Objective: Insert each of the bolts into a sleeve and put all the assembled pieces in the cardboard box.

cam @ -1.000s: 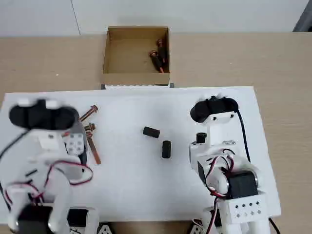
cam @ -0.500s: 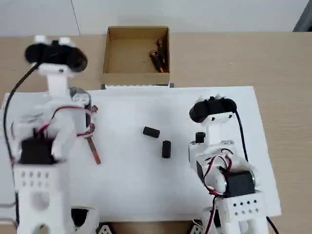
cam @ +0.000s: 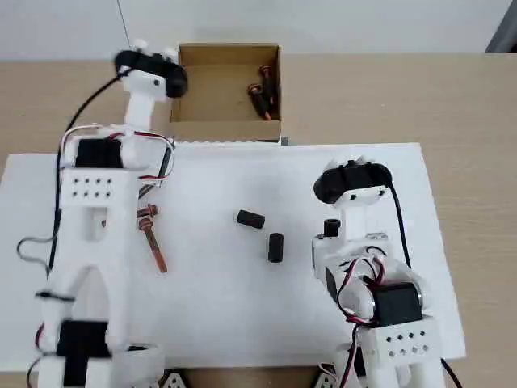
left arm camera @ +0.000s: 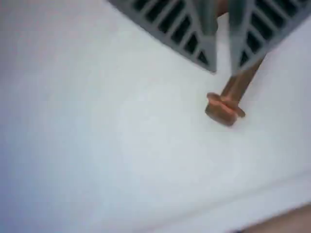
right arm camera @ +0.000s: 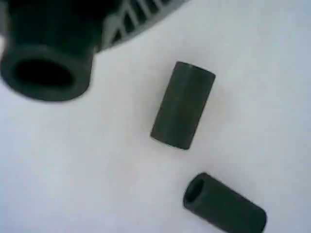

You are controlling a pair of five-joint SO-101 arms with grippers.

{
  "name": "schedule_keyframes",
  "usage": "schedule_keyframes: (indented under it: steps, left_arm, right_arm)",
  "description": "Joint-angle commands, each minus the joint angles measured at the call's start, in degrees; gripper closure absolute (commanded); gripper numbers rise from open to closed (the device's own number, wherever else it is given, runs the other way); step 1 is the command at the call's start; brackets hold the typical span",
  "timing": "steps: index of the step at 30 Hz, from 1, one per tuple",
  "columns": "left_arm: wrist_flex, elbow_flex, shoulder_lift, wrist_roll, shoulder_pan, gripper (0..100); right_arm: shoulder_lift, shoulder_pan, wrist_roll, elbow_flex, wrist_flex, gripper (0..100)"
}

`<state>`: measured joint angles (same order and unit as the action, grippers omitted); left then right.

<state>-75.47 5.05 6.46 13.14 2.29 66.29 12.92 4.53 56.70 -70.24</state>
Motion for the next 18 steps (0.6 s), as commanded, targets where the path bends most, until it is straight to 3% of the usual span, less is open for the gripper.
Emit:
schedule_keyframes:
  steps: [1, 6, 18]
  left_arm:
    - [-3.16, -6.46, -5.10, 3.87, 0.88, 99]
    - [-8.44, -15.60, -15.65, 4.57, 4.57, 99]
    - [-24.62, -43.38, -39.21, 16.79, 7.12, 99]
  right_arm:
    - [0.57, -0.13, 0.44, 0.62, 2.95, 99.5]
    - [0.84, -0.04, 0.18, 6.15, 8.57, 99.5]
    - [0.84, 0.04, 0.44, 9.05, 11.21, 99.5]
